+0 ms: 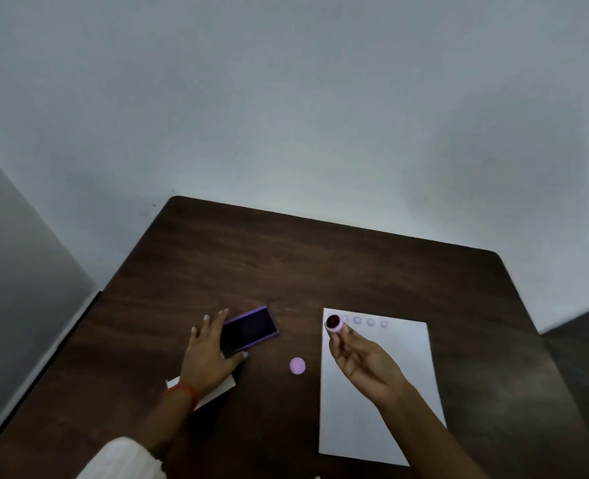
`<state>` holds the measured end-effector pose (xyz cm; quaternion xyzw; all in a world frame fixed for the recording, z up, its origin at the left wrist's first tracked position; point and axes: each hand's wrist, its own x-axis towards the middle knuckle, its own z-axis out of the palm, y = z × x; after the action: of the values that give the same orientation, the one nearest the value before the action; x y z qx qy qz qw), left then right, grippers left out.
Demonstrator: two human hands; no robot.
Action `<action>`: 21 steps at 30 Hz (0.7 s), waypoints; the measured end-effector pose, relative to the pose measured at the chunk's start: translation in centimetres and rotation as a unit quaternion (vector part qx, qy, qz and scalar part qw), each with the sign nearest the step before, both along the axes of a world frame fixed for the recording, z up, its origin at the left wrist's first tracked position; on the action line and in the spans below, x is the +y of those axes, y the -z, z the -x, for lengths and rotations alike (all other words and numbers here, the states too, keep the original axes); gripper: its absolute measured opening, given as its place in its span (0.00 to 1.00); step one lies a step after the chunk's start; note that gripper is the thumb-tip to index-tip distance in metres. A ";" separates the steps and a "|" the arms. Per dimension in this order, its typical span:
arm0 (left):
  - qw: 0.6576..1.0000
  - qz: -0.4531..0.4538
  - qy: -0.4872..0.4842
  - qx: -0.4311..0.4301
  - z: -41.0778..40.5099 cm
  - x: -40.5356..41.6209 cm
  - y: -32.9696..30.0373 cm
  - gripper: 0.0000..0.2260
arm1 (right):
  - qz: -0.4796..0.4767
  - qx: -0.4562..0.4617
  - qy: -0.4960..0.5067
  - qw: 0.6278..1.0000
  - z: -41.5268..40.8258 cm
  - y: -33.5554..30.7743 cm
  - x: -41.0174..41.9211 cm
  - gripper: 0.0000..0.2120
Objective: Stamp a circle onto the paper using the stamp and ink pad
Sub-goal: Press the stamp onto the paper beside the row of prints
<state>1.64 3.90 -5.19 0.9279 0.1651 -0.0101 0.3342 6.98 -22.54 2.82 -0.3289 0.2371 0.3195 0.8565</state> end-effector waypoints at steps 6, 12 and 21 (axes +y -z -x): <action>0.997 -0.053 0.003 -0.063 -1.4 -3.9 -0.8 0.36 | -0.059 0.001 0.067 0.996 1.6 -0.1 -4.9 0.15; 0.986 -0.051 0.138 -0.081 -4.8 -11.1 -2.0 0.33 | -0.057 -0.012 0.108 0.992 1.3 0.4 -8.7 0.14; 0.946 -0.118 0.296 -0.064 -9.6 -18.9 -1.5 0.32 | 0.122 -0.045 0.122 0.984 -1.4 1.8 -11.7 0.08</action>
<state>11.24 -15.01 -3.67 0.9665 -0.1387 -0.0290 0.2139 8.37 -34.28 1.02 -0.4139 0.2737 0.1661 0.8521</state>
